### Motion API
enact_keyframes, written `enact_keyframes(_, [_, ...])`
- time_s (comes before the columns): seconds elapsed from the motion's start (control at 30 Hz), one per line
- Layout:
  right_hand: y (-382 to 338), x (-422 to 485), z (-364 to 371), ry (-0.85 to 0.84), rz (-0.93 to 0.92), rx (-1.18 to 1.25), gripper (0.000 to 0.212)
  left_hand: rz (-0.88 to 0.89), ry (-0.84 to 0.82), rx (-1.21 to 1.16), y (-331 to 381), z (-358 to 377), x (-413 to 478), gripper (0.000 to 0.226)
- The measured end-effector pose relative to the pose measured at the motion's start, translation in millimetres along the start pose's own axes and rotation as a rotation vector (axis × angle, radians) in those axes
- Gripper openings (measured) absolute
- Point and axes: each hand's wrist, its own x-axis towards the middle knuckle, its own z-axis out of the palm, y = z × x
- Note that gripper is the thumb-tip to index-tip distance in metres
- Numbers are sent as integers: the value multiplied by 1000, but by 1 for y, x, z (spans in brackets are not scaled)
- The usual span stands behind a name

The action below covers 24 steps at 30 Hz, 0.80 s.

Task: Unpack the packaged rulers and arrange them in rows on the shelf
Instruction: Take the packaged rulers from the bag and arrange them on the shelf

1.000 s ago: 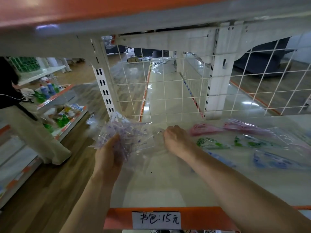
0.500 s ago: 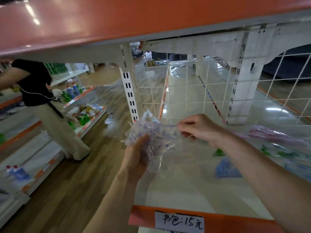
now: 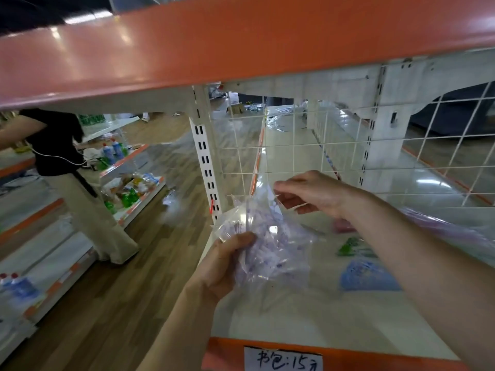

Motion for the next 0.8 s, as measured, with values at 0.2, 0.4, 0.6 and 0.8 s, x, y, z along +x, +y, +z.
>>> enact_keyframes(0.2, [-14, 6, 0, 170, -115, 0, 11, 14, -7, 33, -1, -1, 2, 30])
enact_keyframes(0.4, [-3, -2, -30, 436, -139, 522, 6, 46, 73, -92, 1, -6, 6, 21])
enact_keyframes(0.6, [16, -23, -10, 699, -674, 155, 10, 88, 117, -74, 1, -3, 9, 29])
enact_keyframes(0.8, [64, -41, 65, 493, -1133, -895, 19, 55, 119, -14, 1, 2, 5, 37])
